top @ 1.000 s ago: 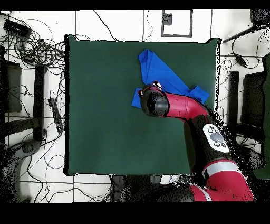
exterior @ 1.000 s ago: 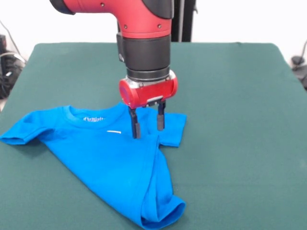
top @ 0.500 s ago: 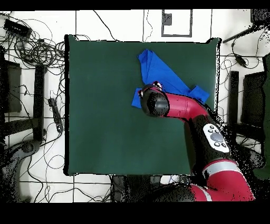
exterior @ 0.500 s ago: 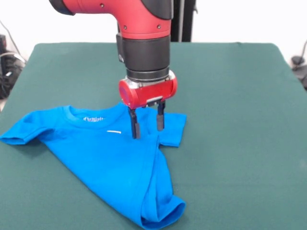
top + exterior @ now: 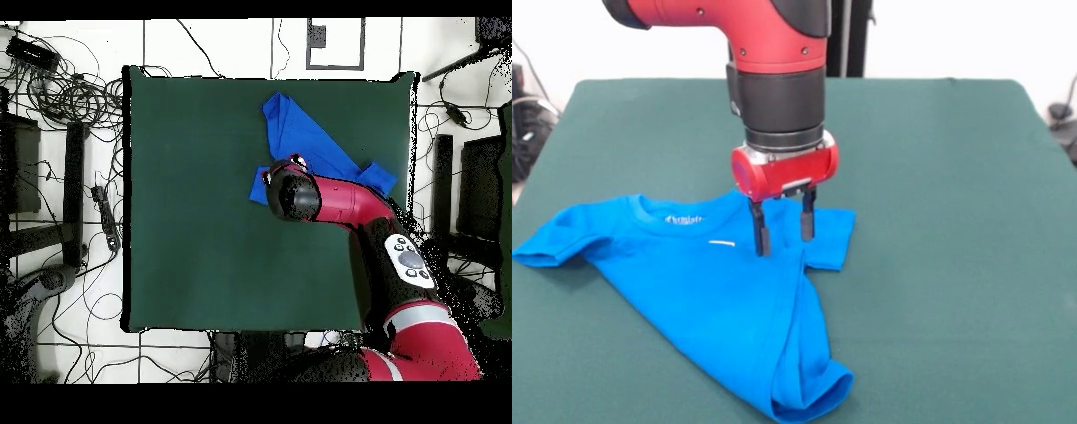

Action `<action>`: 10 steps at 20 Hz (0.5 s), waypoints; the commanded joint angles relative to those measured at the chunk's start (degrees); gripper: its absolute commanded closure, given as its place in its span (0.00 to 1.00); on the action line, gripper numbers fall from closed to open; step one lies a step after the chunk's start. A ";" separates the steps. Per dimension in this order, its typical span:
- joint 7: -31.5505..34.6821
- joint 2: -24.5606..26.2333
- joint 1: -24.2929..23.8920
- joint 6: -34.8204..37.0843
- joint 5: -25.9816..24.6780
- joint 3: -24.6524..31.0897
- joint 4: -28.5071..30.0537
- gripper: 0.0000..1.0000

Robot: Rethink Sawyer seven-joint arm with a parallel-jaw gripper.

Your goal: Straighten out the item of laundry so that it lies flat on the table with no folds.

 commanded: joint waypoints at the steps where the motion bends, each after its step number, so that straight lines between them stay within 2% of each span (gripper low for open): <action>1: 9.14 6.36 0.33 1.70 0.82 2.37 1.20 0.00; 10: 10.73 6.74 1.19 -0.21 0.85 1.45 1.33 0.00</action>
